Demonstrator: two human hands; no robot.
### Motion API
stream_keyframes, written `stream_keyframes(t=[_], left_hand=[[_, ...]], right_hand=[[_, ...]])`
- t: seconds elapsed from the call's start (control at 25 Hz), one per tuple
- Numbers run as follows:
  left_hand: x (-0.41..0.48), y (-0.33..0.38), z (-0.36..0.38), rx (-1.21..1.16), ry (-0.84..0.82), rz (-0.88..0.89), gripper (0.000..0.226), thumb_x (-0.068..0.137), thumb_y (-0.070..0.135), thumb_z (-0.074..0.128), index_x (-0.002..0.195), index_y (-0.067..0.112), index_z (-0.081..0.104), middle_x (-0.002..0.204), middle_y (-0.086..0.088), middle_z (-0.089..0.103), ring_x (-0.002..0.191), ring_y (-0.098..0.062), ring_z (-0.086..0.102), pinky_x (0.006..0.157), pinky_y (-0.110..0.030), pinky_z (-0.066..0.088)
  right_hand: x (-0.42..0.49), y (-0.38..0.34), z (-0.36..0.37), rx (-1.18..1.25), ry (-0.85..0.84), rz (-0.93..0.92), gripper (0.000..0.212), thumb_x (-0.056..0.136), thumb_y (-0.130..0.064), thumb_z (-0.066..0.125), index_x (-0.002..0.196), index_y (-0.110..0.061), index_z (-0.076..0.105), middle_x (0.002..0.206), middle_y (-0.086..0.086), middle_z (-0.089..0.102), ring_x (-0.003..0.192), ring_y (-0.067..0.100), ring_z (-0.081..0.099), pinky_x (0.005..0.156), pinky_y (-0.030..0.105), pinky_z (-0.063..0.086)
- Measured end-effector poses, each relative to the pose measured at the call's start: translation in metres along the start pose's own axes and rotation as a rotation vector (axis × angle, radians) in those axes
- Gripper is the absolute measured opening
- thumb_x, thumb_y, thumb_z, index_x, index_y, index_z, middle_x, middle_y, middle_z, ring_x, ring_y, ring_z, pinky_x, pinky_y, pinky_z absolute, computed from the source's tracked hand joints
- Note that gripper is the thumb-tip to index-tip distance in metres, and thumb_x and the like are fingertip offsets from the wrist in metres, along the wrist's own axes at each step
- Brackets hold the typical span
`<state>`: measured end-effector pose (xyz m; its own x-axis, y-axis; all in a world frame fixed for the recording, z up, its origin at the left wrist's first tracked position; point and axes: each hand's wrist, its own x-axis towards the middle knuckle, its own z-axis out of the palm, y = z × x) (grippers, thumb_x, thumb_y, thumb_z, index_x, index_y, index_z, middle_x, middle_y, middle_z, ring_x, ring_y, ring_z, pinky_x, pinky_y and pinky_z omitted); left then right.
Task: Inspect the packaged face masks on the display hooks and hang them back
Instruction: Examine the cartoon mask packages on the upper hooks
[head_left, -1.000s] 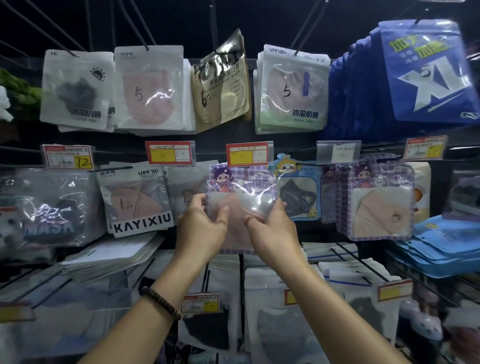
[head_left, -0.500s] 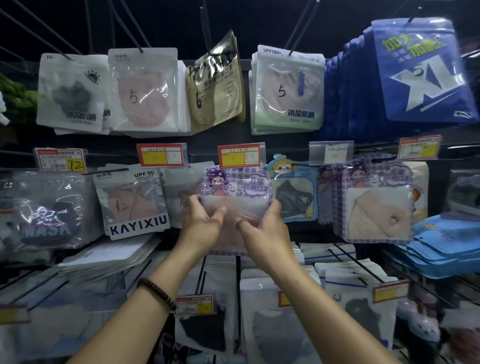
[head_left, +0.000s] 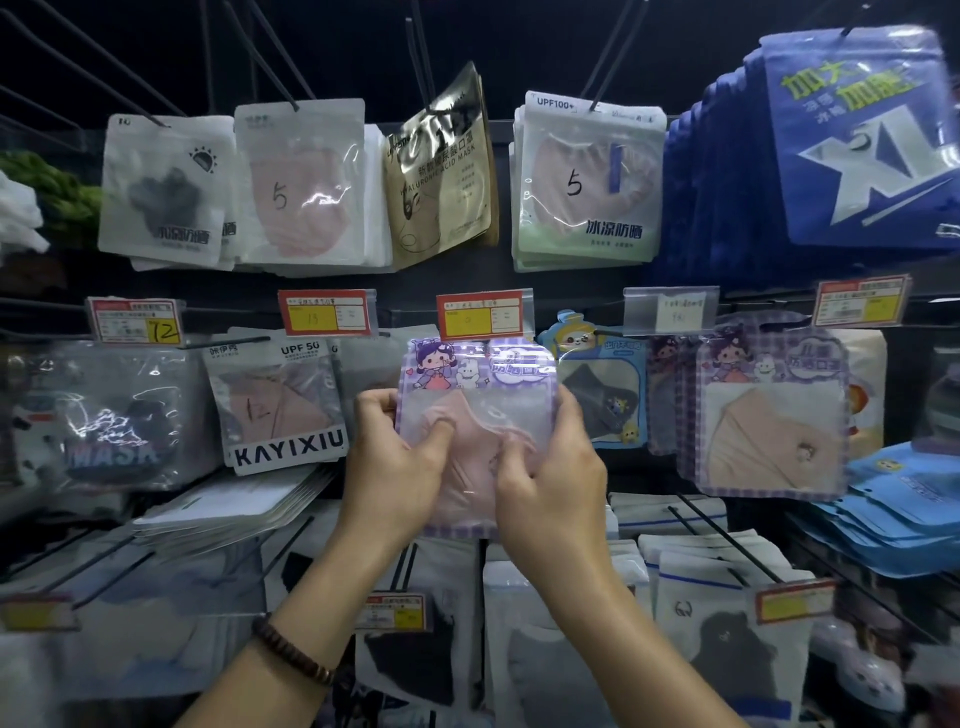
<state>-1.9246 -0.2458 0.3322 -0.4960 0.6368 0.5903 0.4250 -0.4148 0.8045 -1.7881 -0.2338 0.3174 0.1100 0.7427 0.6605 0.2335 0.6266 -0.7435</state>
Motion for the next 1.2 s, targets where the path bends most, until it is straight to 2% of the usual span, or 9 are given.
stream_keyframes(t=[0.16, 0.32, 0.4, 0.48, 0.6, 0.76, 0.92, 1.08, 1.2], left_hand=[[-0.022, 0.012, -0.011, -0.091, -0.118, -0.077, 0.045, 0.095, 0.031, 0.078, 0.127, 0.026, 0.047, 0.109, 0.002, 0.072, 0.080, -0.009, 0.077, 0.058, -0.021, 0.061], [-0.023, 0.018, -0.011, -0.251, -0.099, -0.083, 0.026, 0.099, 0.033, 0.073, 0.121, 0.027, 0.061, 0.108, 0.000, 0.079, 0.091, -0.015, 0.079, 0.083, -0.045, 0.065], [-0.022, 0.021, -0.004, -0.420, -0.073, -0.121, 0.018, 0.106, 0.030, 0.063, 0.120, 0.022, 0.070, 0.107, -0.001, 0.082, 0.101, -0.021, 0.079, 0.094, -0.049, 0.061], [-0.026, 0.023, 0.008, -0.491, -0.063, -0.129, 0.018, 0.108, 0.024, 0.059, 0.117, 0.018, 0.074, 0.107, -0.003, 0.082, 0.105, -0.023, 0.078, 0.097, -0.046, 0.058], [-0.033, 0.023, 0.030, -0.495, -0.080, -0.092, 0.017, 0.108, 0.017, 0.058, 0.112, 0.019, 0.074, 0.106, -0.003, 0.082, 0.103, -0.020, 0.077, 0.093, -0.039, 0.056], [-0.044, 0.029, 0.066, -0.463, -0.125, -0.043, 0.019, 0.109, 0.021, 0.056, 0.111, 0.023, 0.075, 0.105, 0.001, 0.082, 0.102, -0.017, 0.077, 0.094, -0.041, 0.059], [-0.050, 0.034, 0.103, -0.475, -0.173, -0.024, 0.019, 0.109, 0.027, 0.057, 0.109, 0.023, 0.075, 0.104, -0.003, 0.081, 0.103, -0.022, 0.077, 0.097, -0.048, 0.060], [-0.050, 0.040, 0.139, -0.472, -0.194, -0.020, 0.018, 0.109, 0.028, 0.057, 0.104, 0.023, 0.074, 0.100, -0.002, 0.081, 0.098, -0.022, 0.077, 0.094, -0.052, 0.059], [-0.050, 0.044, 0.167, -0.459, -0.202, 0.002, 0.017, 0.109, 0.028, 0.058, 0.104, 0.023, 0.074, 0.100, 0.001, 0.082, 0.098, -0.023, 0.077, 0.095, -0.053, 0.060]], right_hand=[[-0.006, -0.001, -0.019, 0.203, 0.032, -0.006, 0.051, 0.098, -0.007, 0.065, 0.142, -0.033, 0.061, 0.116, -0.029, 0.074, 0.102, 0.003, 0.075, 0.093, 0.040, 0.063], [-0.007, 0.003, -0.040, 0.331, -0.015, 0.010, 0.062, 0.095, 0.008, 0.069, 0.146, -0.029, 0.065, 0.116, -0.018, 0.079, 0.093, 0.030, 0.076, 0.089, 0.050, 0.065], [-0.009, 0.007, -0.050, 0.369, -0.052, 0.018, 0.065, 0.095, 0.011, 0.068, 0.140, -0.035, 0.065, 0.117, -0.019, 0.079, 0.093, 0.023, 0.079, 0.085, 0.038, 0.067], [-0.010, 0.016, -0.062, 0.398, -0.062, 0.040, 0.066, 0.095, 0.010, 0.070, 0.133, -0.044, 0.065, 0.122, -0.018, 0.078, 0.100, 0.013, 0.078, 0.087, 0.037, 0.066], [-0.011, 0.032, -0.081, 0.439, -0.040, 0.079, 0.058, 0.098, 0.001, 0.073, 0.127, -0.049, 0.067, 0.121, -0.012, 0.080, 0.108, 0.016, 0.078, 0.091, 0.046, 0.065], [-0.012, 0.051, -0.108, 0.471, 0.103, 0.071, 0.046, 0.097, -0.008, 0.075, 0.127, -0.042, 0.069, 0.098, -0.018, 0.083, 0.083, 0.002, 0.077, 0.067, 0.019, 0.061], [-0.005, 0.073, -0.130, 0.400, 0.268, 0.087, 0.039, 0.094, -0.014, 0.080, 0.124, -0.037, 0.073, 0.106, -0.017, 0.082, 0.099, 0.004, 0.078, 0.081, 0.016, 0.059], [0.008, 0.077, -0.161, 0.263, 0.305, 0.015, 0.053, 0.095, -0.015, 0.080, 0.143, -0.035, 0.067, 0.087, -0.015, 0.079, 0.069, 0.000, 0.071, 0.066, 0.018, 0.058], [0.020, 0.074, -0.183, 0.230, 0.317, -0.071, 0.049, 0.100, -0.015, 0.075, 0.145, -0.032, 0.066, 0.091, -0.024, 0.078, 0.064, 0.001, 0.066, 0.064, 0.027, 0.062]])
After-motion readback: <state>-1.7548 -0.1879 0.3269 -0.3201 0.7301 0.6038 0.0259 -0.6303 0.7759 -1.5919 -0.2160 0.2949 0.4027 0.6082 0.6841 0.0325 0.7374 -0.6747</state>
